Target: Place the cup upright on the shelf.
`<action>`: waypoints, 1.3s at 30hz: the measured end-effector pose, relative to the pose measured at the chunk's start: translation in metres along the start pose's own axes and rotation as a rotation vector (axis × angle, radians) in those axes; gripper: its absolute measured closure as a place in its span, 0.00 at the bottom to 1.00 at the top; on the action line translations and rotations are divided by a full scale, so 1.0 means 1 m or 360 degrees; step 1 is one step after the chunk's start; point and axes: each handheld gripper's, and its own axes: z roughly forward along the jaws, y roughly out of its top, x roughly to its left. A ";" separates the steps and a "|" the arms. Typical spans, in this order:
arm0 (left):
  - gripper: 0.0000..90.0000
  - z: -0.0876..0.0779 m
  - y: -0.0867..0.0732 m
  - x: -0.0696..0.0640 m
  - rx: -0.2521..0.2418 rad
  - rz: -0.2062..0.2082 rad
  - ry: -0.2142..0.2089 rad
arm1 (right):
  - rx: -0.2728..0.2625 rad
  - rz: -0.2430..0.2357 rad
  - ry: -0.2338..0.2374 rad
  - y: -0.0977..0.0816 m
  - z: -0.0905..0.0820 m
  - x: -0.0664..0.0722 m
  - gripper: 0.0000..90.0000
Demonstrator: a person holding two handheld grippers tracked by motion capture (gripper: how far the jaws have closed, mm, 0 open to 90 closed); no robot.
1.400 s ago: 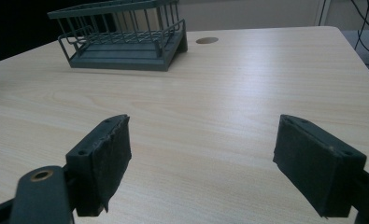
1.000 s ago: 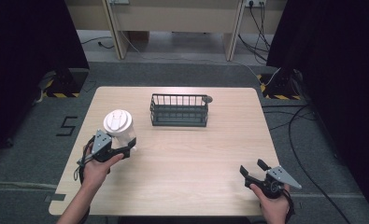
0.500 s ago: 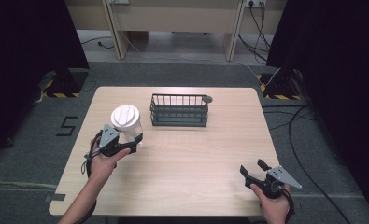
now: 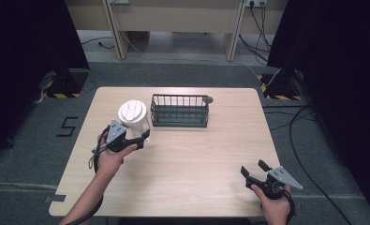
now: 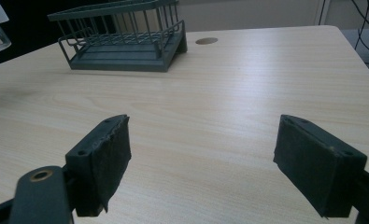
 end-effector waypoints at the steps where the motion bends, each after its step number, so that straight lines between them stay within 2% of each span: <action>1: 0.20 0.001 0.001 -0.001 -0.0002 0.0001 -0.0002 | 0.0000 0.0000 0.0000 0.000 0.000 0.000 0.21; 8: 0.20 0.008 0.006 -0.004 -0.0005 0.0016 -0.0014 | 0.0003 0.0003 -0.0001 0.000 0.000 0.000 0.21; 20: 0.20 0.020 0.009 -0.009 -0.0018 0.0000 -0.0034 | 0.0005 0.0001 -0.0001 0.000 0.000 0.000 0.21; 39: 0.20 0.036 0.023 -0.018 -0.0035 0.0034 -0.0075 | 0.0002 0.0003 -0.0002 0.000 0.000 0.000 0.21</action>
